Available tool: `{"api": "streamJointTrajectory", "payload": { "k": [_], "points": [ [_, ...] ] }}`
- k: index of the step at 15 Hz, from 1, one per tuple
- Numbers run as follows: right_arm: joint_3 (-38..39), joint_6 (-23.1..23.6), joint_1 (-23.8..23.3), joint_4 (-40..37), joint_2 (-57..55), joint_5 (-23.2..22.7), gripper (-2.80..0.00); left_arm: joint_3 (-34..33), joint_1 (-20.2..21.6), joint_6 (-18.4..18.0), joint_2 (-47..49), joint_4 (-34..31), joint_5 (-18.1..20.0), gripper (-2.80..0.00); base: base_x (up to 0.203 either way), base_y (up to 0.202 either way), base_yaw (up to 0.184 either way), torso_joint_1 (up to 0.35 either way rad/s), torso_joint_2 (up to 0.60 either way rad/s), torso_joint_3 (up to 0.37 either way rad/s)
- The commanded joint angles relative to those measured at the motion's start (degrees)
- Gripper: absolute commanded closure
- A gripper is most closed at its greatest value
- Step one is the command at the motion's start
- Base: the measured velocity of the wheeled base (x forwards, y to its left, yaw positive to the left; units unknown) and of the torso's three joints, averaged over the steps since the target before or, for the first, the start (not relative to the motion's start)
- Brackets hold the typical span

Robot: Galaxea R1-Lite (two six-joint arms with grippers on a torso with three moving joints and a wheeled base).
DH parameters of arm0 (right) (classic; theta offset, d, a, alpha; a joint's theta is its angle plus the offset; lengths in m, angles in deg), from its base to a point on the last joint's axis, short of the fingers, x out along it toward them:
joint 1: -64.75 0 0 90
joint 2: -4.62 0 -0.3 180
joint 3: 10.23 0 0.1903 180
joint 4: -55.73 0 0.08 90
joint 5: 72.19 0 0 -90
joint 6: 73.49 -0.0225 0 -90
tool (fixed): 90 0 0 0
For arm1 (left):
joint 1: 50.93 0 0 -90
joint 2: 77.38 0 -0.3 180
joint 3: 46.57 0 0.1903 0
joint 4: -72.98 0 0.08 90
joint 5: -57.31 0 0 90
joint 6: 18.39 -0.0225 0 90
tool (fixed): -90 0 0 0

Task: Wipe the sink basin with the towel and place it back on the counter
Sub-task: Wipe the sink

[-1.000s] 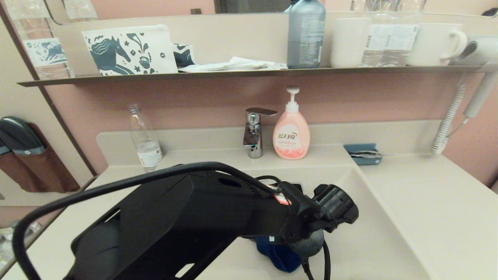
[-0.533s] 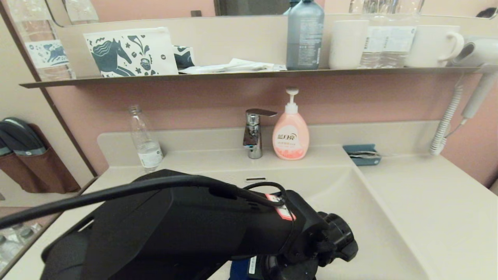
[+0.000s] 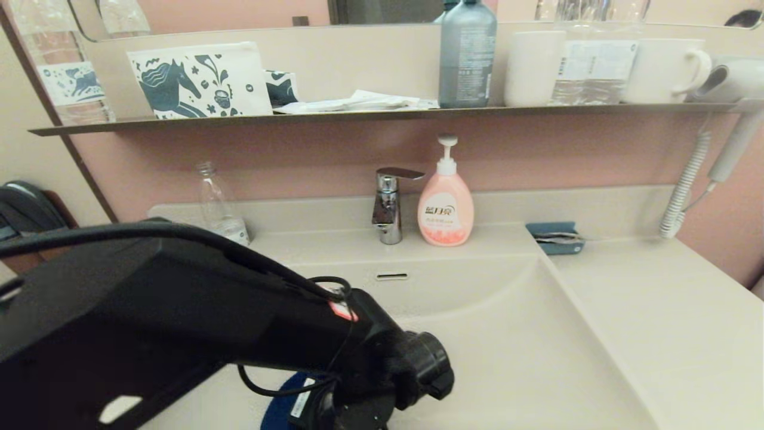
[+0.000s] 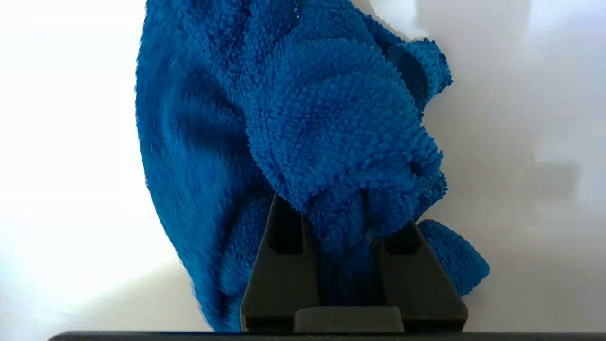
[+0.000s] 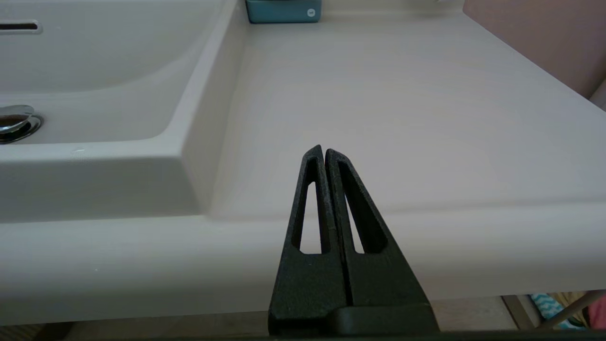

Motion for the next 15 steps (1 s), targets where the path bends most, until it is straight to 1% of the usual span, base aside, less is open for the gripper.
{"api": "streamJointTrajectory", "payload": {
  "k": [1, 3, 5, 6, 7, 8, 10, 12, 13, 15],
  "points": [
    [0.03, 0.02, 0.0, -0.02, -0.05, -0.02, 0.0, -4.65, 7.32, -7.23, -5.53, 3.31, -2.77, 0.0, 0.0, 0.0, 0.0, 0.0, 0.0, 0.0],
    [-0.04, 0.02, 0.0, -0.02, -0.05, -0.02, 0.0, -5.25, 12.41, -11.54, -7.22, 4.19, -3.78, 0.0, 0.0, 0.0, 0.0, 0.0, 0.0, 0.0],
    [0.0, 0.02, 0.0, -0.02, -0.05, -0.02, 0.0, -5.33, 18.04, -17.32, -8.65, 4.65, -4.79, 0.0, 0.0, 0.0, 0.0, 0.0, 0.0, 0.0],
    [0.03, 0.02, 0.0, -0.08, -0.05, -0.02, 0.0, -5.34, 20.93, -20.24, -8.94, 5.19, -6.05, 0.0, 0.0, 0.0, 0.0, 0.0, 0.0, 0.0],
    [0.03, 0.02, 0.0, -0.02, -0.05, -0.02, 0.0, -5.34, 23.9, -23.5, -9.0, 6.25, -7.43, 0.0, 0.0, 0.0, 0.0, 0.0, 0.0, 0.0],
    [0.01, 0.02, 0.0, -0.02, -0.05, -0.02, 0.0, -5.35, 26.55, -26.68, -8.92, 8.95, -8.37, 0.0, 0.0, 0.0, 0.0, 0.0, 0.0, 0.0],
    [0.03, 0.02, 0.0, -0.02, -0.05, -0.02, 0.0, -5.8, 30.33, -31.73, -8.49, 18.5, -8.84, 0.0, 0.0, 0.0, 0.0, 0.0, 0.0, 0.0],
    [0.03, 0.02, -0.08, -0.02, -0.05, -0.02, 0.0, -7.7, 32.68, -35.72, -7.58, 27.8, -8.87, 0.0, 0.0, 0.0, 0.0, 0.0, 0.0, 0.0],
    [0.03, 0.02, 0.0, -0.02, -0.05, -0.02, 0.0, -8.82, 33.17, -36.51, -6.61, 32.85, -8.87, 0.0, 0.0, 0.0, 0.0, 0.0, 0.0, 0.0],
    [0.01, 0.02, 0.0, -0.02, -0.05, -0.02, 0.0, -11.33, 33.3, -36.99, -4.3, 42.86, -8.81, 0.0, 0.0, 0.0, 0.0, 0.0, 0.0, 0.0]
  ]
}}
